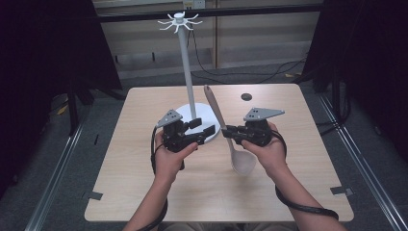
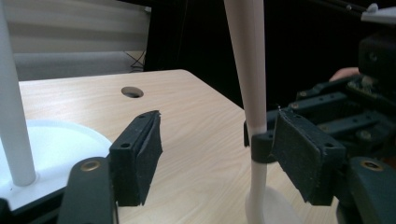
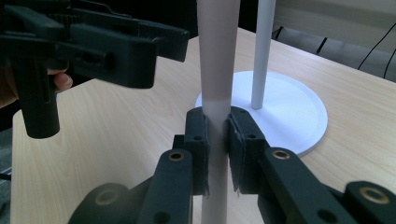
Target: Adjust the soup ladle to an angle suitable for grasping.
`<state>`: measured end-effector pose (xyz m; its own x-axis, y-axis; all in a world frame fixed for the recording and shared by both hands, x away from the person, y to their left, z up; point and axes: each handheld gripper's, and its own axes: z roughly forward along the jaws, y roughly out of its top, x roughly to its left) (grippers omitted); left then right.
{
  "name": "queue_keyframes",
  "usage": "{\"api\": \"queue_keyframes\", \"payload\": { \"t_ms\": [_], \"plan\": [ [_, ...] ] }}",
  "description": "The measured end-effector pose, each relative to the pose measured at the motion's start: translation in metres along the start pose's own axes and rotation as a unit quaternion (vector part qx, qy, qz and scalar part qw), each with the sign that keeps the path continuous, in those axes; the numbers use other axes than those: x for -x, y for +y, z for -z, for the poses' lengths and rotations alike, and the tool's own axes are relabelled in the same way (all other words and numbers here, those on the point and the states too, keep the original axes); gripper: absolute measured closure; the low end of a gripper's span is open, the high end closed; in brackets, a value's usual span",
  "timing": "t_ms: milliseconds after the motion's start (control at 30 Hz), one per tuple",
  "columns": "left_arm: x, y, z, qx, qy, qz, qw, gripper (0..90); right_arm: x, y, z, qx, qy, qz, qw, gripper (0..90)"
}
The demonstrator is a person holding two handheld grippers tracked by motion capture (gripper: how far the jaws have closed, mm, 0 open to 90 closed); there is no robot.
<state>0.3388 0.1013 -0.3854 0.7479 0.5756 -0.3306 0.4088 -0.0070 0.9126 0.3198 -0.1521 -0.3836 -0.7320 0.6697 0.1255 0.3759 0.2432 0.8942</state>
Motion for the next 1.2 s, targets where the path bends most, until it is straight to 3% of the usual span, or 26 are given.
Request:
{"api": "queue_keyframes", "payload": {
  "t_ms": [300,567,833,1067,1200],
  "plan": [
    [0.005,0.006,-0.004,0.007,0.002,-0.004,1.0,40.5,-0.003,-0.002,0.0,0.012,-0.007,-0.007,0.9999,79.2],
    [0.01,-0.017,-0.01,-0.028,-0.012,-0.019,0.9994,39.0,0.001,0.002,0.005,0.026,-0.023,-0.015,0.9993,79.2],
    [0.016,-0.033,-0.023,-0.042,-0.026,-0.019,0.9986,39.8,-0.003,0.011,0.006,0.041,-0.036,-0.018,0.9983,79.2],
    [0.016,-0.036,-0.029,-0.028,-0.032,-0.012,0.999,52.6,-0.009,0.021,0.001,0.048,-0.033,-0.021,0.9981,79.2],
    [0.016,-0.036,-0.029,-0.015,-0.031,-0.022,0.9992,60.4,-0.015,0.024,-0.003,0.047,-0.03,-0.015,0.9983,79.2]
  ]
}}
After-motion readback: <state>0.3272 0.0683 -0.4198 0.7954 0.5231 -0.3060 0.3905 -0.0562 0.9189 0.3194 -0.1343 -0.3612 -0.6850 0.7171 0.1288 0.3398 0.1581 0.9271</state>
